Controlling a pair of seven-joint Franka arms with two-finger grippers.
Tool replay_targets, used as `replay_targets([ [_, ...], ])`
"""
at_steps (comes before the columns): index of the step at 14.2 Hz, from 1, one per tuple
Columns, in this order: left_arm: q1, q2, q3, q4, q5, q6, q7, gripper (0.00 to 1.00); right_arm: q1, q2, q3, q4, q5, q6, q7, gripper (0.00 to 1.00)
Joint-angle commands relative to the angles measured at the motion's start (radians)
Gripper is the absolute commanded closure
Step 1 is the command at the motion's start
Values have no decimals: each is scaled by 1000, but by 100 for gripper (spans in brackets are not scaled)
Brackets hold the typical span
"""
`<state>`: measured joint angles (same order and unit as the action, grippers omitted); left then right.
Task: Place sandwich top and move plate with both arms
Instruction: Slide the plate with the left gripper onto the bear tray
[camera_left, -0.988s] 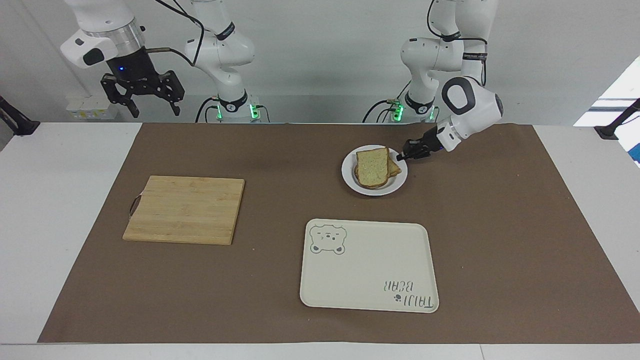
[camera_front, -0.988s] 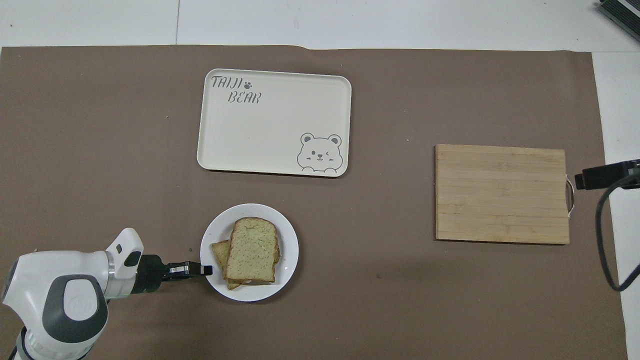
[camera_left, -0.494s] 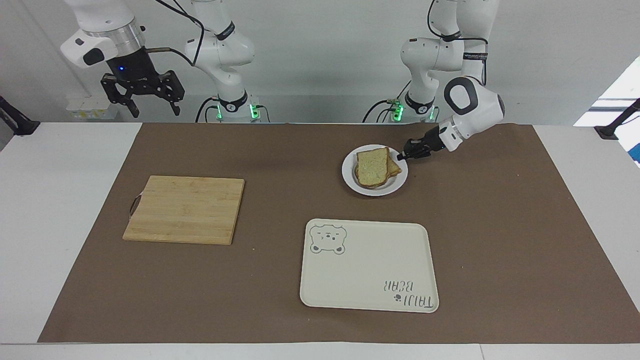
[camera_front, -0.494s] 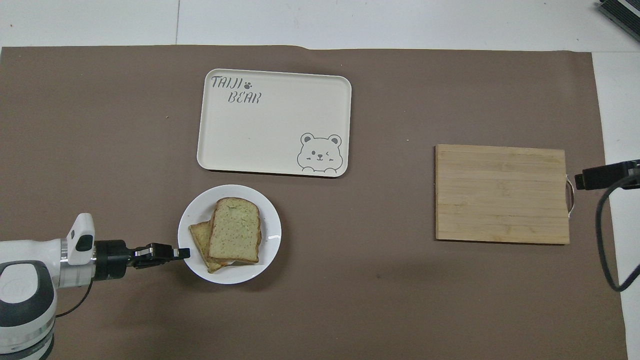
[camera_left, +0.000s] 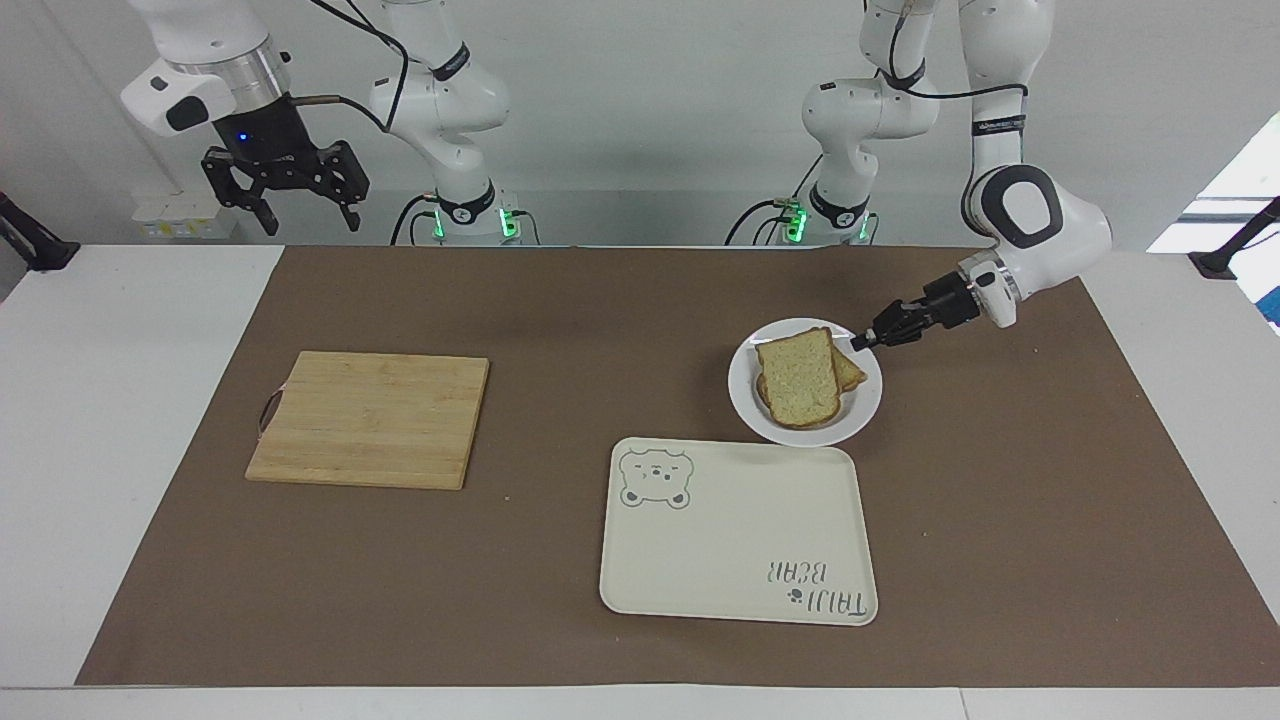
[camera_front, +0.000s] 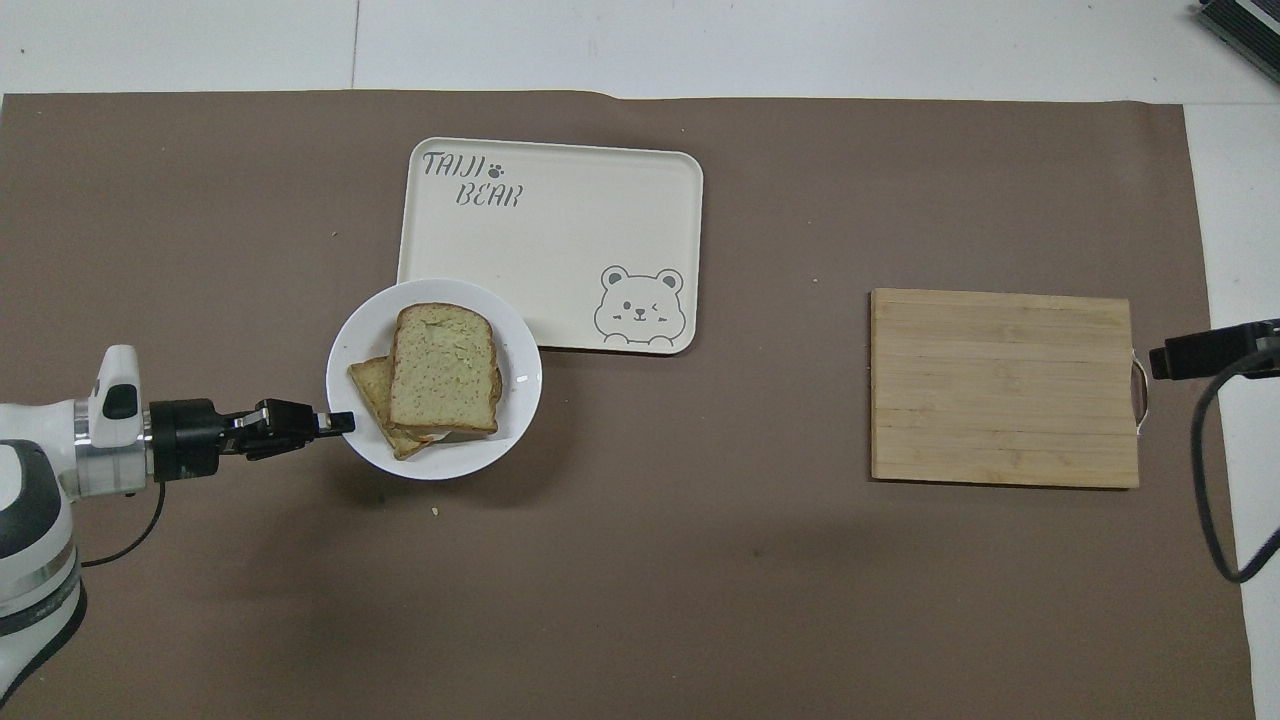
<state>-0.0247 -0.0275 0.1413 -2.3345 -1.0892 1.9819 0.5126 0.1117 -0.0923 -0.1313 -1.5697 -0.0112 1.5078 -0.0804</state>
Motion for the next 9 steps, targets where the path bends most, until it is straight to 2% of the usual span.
replay_targets([
  [1,-20,107,-14,139,-32,62,0,100,-4,-10,4,-4,-1,-12,-16,0],
  [5,-40,202,-20,259,-67,97,-28,100,-4,-12,2,-4,-1,-12,-16,0],
  [9,-86,293,-69,340,-72,231,-95,100,-4,-10,2,-4,-1,-12,-16,0],
])
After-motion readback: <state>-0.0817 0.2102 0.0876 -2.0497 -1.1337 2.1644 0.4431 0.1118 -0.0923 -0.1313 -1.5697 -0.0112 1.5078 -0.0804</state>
